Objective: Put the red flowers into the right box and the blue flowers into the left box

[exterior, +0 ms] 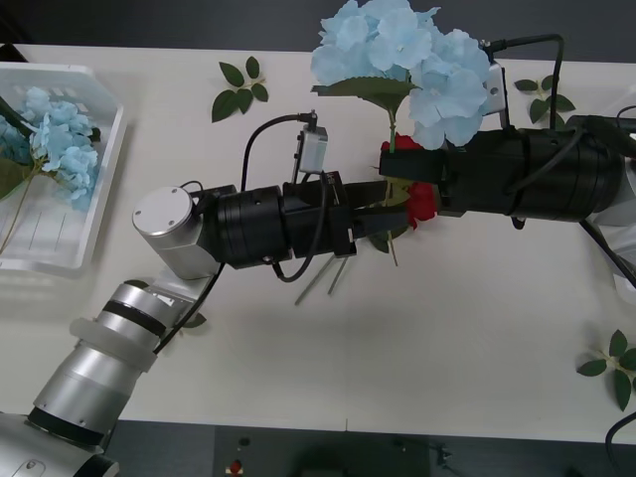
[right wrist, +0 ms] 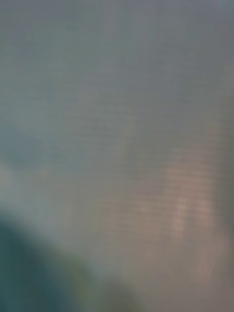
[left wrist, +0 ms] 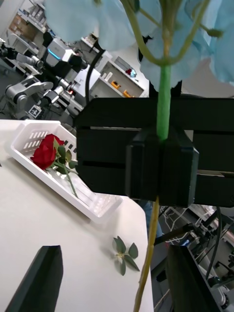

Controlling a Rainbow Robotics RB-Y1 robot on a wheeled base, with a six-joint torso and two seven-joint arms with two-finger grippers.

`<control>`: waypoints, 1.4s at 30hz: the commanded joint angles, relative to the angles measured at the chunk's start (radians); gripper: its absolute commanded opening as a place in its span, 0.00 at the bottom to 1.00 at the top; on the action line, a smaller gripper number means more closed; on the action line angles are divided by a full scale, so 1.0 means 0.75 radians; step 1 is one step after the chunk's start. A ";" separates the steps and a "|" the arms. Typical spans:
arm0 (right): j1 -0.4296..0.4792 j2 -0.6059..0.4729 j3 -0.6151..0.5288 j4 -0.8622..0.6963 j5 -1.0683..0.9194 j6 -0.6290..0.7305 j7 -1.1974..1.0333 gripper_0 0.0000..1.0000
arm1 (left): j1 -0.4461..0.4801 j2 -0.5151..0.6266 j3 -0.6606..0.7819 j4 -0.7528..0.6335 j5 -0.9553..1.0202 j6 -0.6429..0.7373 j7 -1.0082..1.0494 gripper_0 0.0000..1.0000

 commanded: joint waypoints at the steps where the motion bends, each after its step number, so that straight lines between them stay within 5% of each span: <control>1: -0.034 0.016 -0.003 -0.025 -0.015 -0.002 -0.035 0.00 | -0.031 -0.011 -0.022 -0.029 0.003 -0.019 0.046 0.39; 5: -0.034 0.016 -0.001 -0.027 -0.015 -0.002 -0.035 0.00 | -0.031 -0.011 -0.052 -0.029 0.001 -0.039 0.046 0.01; 19: -0.034 0.016 -0.003 -0.027 -0.015 -0.004 -0.058 0.03 | -0.031 -0.009 -0.079 -0.029 0.001 -0.103 0.046 0.00; 20: -0.034 0.016 -0.003 -0.027 -0.015 -0.004 -0.062 0.52 | -0.031 -0.009 -0.079 -0.029 0.003 -0.107 0.046 0.00; 22: -0.034 0.016 -0.003 -0.027 -0.015 -0.004 -0.070 0.98 | -0.031 -0.009 -0.073 -0.029 0.005 -0.107 0.046 0.00; 30: -0.034 0.016 -0.001 -0.027 -0.013 -0.004 -0.088 1.00 | -0.016 0.063 -0.036 -0.029 0.100 -0.105 0.046 0.00; 42: -0.034 0.016 -0.003 -0.027 -0.013 -0.004 -0.101 1.00 | -0.012 0.411 0.232 -0.029 0.263 -0.074 0.046 0.00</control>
